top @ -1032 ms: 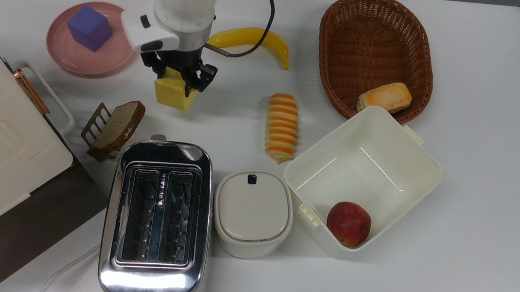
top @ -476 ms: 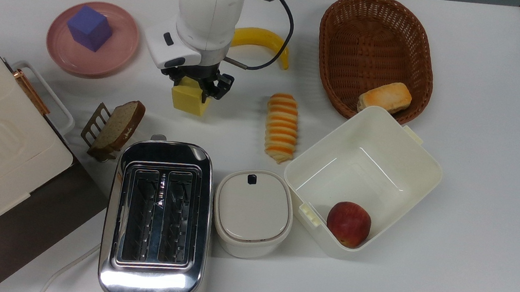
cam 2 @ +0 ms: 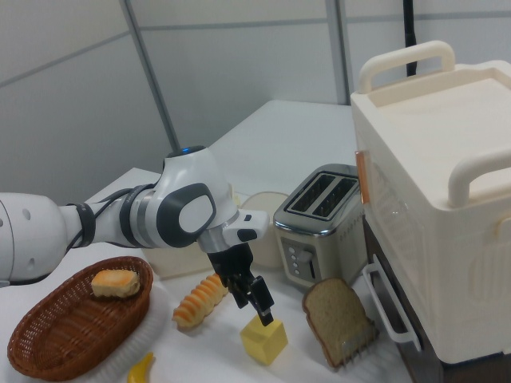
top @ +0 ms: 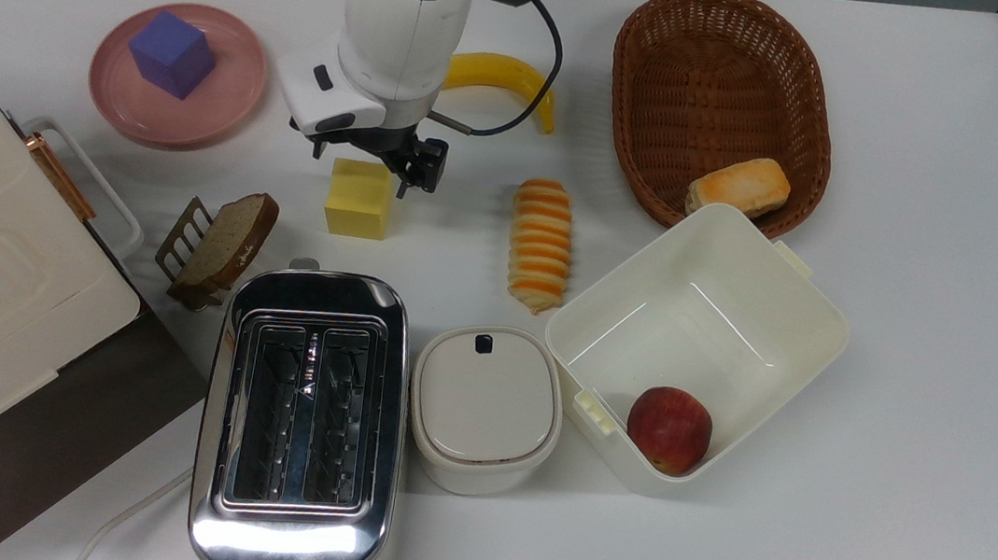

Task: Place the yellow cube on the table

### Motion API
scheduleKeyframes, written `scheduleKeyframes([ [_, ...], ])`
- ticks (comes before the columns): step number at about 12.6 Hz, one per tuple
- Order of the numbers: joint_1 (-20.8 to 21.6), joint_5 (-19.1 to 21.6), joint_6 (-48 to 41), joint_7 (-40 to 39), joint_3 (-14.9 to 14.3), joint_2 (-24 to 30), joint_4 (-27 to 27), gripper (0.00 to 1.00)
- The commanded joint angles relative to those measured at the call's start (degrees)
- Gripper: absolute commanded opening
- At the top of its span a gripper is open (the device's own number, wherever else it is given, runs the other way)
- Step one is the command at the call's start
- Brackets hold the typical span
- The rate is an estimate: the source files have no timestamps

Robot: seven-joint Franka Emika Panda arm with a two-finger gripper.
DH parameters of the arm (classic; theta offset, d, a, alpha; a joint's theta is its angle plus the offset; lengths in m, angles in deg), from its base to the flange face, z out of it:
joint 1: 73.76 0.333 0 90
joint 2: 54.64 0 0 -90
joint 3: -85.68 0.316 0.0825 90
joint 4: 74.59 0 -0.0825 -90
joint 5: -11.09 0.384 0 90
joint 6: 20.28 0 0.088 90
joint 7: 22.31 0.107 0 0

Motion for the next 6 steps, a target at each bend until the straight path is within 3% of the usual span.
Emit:
scheduleKeyframes([
  [1,0.4,-1.8,-3.5,1.2,-0.3,0.7,2.0,1.0],
  [4,-0.6,-4.3,-6.9,-6.2,-0.4,2.5,4.2,1.0],
  [6,-1.7,-4.0,-11.6,-6.4,-0.4,4.3,7.3,1.0],
])
